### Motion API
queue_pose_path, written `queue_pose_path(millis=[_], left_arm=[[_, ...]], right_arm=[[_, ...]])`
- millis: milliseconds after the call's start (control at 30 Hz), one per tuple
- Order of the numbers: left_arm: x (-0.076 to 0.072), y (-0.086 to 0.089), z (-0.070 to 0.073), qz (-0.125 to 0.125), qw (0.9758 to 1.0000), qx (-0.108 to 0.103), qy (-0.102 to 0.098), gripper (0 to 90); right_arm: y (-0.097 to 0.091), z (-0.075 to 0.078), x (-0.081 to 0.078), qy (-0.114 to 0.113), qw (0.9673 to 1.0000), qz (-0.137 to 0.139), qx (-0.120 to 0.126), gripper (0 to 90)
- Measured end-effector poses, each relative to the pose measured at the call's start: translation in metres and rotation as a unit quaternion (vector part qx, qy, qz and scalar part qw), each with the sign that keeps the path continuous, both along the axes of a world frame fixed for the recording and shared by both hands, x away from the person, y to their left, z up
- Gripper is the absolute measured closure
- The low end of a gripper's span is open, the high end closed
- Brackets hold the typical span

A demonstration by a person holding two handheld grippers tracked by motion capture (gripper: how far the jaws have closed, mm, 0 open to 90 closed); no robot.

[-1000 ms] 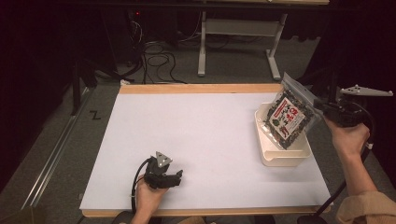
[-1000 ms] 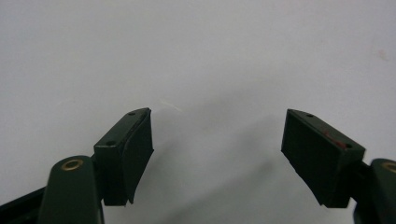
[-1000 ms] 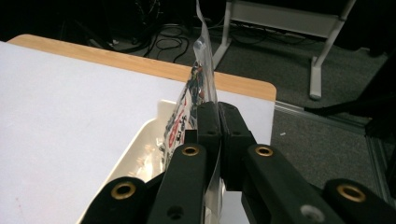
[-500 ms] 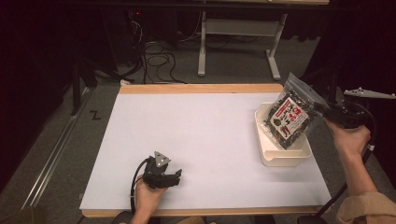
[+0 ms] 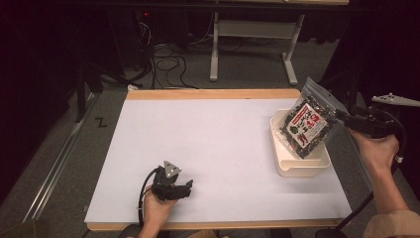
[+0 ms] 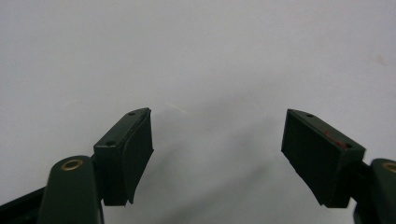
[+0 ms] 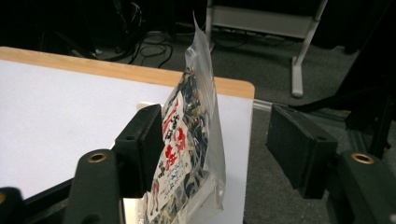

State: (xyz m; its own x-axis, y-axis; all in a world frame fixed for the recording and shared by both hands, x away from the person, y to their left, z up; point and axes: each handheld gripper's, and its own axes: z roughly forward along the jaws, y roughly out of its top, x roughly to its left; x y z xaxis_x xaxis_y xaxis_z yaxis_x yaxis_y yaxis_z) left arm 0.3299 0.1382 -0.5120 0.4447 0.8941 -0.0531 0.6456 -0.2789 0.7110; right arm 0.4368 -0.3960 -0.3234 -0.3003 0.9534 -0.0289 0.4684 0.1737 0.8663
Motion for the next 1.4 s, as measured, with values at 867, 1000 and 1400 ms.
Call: queue_pose_path(millis=[867, 1000, 1400], left_arm=[[0.0, -0.003, 0.0, -0.013, 0.9999, -0.002, 0.0, 25.2], [-0.001, -0.003, 0.001, -0.013, 0.9999, -0.003, -0.003, 25.2], [-0.001, -0.003, 0.0, -0.014, 0.9999, -0.001, -0.001, 25.1]], right_arm=[[0.045, 0.001, -0.048, -0.026, 0.9946, 0.1, -0.005, 37.6], [0.048, -0.003, -0.05, -0.024, 0.9936, 0.11, 0.0, 37.8], [0.05, -0.008, -0.057, -0.016, 0.9912, 0.13, 0.019, 39.1]])
